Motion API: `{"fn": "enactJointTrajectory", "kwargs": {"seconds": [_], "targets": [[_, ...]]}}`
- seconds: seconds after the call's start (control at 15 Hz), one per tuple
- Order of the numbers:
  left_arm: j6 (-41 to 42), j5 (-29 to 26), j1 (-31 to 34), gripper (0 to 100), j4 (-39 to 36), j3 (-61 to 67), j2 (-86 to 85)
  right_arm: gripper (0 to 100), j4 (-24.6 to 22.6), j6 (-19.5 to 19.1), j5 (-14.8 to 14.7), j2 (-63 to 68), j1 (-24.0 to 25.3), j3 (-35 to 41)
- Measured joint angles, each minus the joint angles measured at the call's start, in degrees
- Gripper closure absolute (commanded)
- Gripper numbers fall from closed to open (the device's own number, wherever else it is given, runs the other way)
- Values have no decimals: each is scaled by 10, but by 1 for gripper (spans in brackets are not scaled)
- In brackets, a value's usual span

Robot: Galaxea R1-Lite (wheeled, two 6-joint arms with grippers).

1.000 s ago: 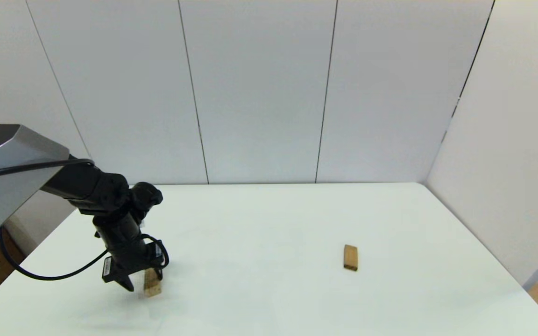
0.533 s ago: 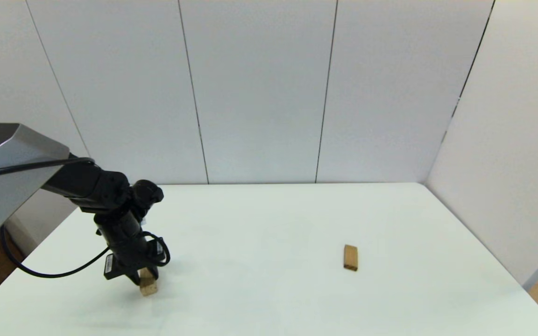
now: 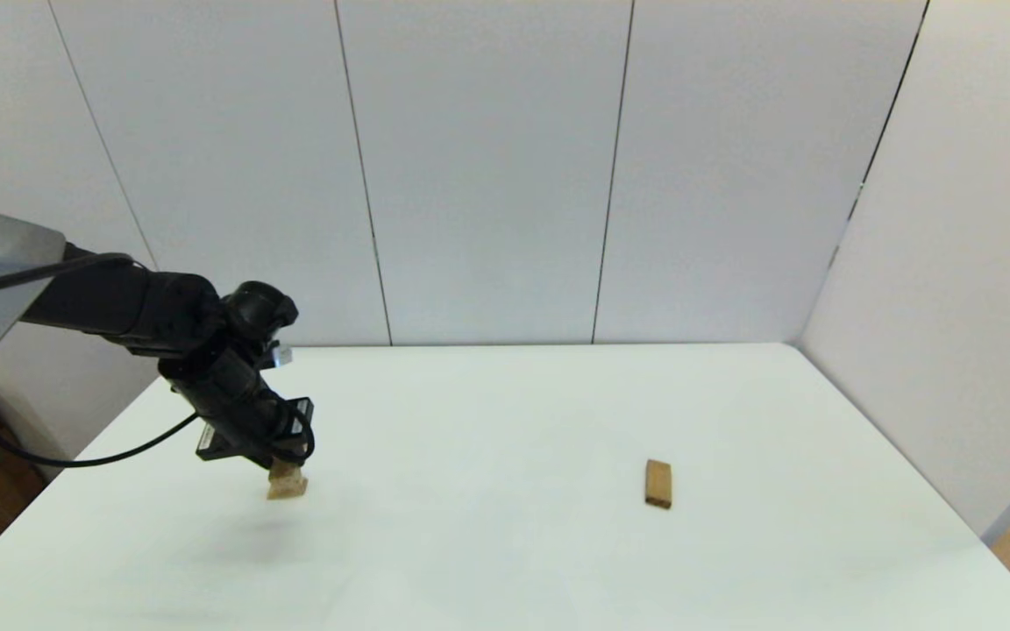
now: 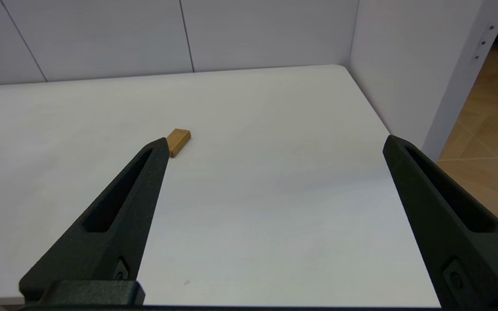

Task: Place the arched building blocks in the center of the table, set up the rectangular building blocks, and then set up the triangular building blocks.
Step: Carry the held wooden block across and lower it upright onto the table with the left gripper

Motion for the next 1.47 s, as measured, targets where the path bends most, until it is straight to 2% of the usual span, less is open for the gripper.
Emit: {"fn": "enactJointTrajectory", "kwargs": {"seconds": [0.4,0.8,1.0,1.27,1.47], "targets": [[345,-3,-11,100,13,-69,-9,0,0,0,0,0,0,0],[675,-5,-86,100,104,-173,29,0,0,0,0,0,0,0],[738,-7,-143,100,110,-189,45,0,0,0,0,0,0,0],[739,-7,-232,100,112,-204,74,0,0,0,0,0,0,0],[736,-5,-271,100,112,-228,106,0,0,0,0,0,0,0]]}}
